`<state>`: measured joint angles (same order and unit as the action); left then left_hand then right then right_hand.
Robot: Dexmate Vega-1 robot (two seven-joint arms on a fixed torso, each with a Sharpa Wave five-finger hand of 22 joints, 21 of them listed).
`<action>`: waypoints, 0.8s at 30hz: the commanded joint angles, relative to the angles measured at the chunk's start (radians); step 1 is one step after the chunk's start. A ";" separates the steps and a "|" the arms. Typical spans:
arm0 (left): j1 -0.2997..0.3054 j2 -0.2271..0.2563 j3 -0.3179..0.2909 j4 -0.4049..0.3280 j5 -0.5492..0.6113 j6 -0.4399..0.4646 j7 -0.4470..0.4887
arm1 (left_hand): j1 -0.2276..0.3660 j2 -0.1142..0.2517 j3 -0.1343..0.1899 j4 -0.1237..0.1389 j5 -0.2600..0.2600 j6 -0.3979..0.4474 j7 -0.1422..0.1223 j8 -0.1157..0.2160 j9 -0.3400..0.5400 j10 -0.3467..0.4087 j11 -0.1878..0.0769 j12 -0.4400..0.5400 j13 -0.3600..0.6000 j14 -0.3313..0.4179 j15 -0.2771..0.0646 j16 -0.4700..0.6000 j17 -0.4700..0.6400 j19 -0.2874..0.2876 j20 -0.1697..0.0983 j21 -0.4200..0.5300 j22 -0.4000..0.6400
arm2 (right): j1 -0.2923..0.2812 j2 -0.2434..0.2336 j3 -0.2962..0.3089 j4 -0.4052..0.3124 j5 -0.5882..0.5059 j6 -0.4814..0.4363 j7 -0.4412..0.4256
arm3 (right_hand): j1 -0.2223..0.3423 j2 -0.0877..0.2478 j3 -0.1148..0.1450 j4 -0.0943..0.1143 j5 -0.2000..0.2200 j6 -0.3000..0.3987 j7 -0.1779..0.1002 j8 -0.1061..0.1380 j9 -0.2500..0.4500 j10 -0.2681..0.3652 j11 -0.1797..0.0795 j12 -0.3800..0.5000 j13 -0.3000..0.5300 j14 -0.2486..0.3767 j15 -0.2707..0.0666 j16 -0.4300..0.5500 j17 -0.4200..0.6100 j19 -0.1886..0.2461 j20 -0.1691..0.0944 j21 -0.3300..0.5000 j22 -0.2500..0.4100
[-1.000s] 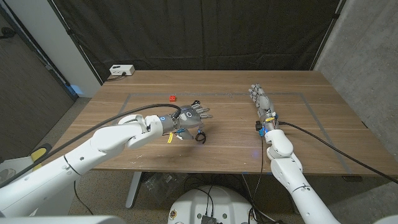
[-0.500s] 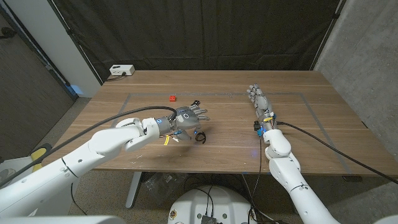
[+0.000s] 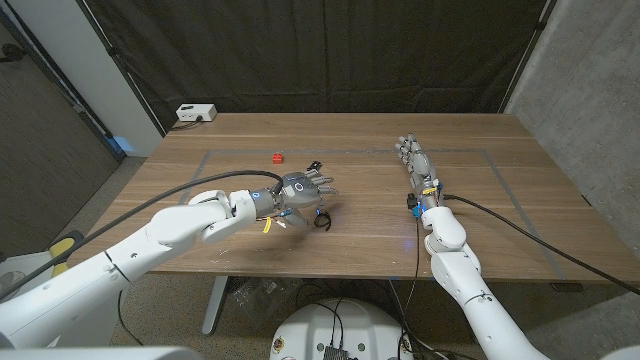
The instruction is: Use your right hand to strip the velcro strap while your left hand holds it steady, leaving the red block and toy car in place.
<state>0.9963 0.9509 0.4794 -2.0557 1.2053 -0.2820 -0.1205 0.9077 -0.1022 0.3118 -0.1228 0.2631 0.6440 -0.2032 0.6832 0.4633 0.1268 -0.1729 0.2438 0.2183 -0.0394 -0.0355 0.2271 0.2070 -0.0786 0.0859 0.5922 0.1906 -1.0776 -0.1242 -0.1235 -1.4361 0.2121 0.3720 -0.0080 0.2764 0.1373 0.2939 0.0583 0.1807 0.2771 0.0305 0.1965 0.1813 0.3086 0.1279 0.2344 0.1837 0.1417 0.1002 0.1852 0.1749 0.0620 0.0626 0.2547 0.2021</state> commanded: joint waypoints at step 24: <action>-0.086 -0.031 0.073 0.118 -0.018 -0.076 0.092 | 0.034 0.013 -0.014 -0.001 0.013 0.066 -0.011 0.002 -0.030 0.029 -0.018 0.002 -0.003 0.016 -0.028 -0.001 0.000 0.027 -0.012 -0.001 -0.003 | 0.044 0.003 0.006 0.053 -0.003 0.017 0.035 | -0.031 -0.016 -0.008 0.014 -0.007 0.022 0.011 0.006 0.003 0.015 0.006 0.005 0.004 0.007 0.008 -0.002 0.001 0.001 0.021 -0.005 0.005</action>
<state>0.9359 0.9326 0.5286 -1.9779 1.1840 -0.3305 -0.0784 0.9422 -0.0966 0.2994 -0.1270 0.2701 0.6936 -0.2159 0.6772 0.4345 0.1414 -0.1874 0.2400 0.2136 -0.0342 -0.0302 0.2203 0.2044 -0.0569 0.0714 0.5922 0.1860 -1.0429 -0.1168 -0.1190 -1.3829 0.2167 0.3937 0.0215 0.2552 0.1241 0.2884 0.0721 0.1730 0.2878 0.0413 0.1965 0.1815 0.3192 0.1279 0.2344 0.1837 0.1456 0.1038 0.1852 0.1748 0.0617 0.0735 0.2506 0.2020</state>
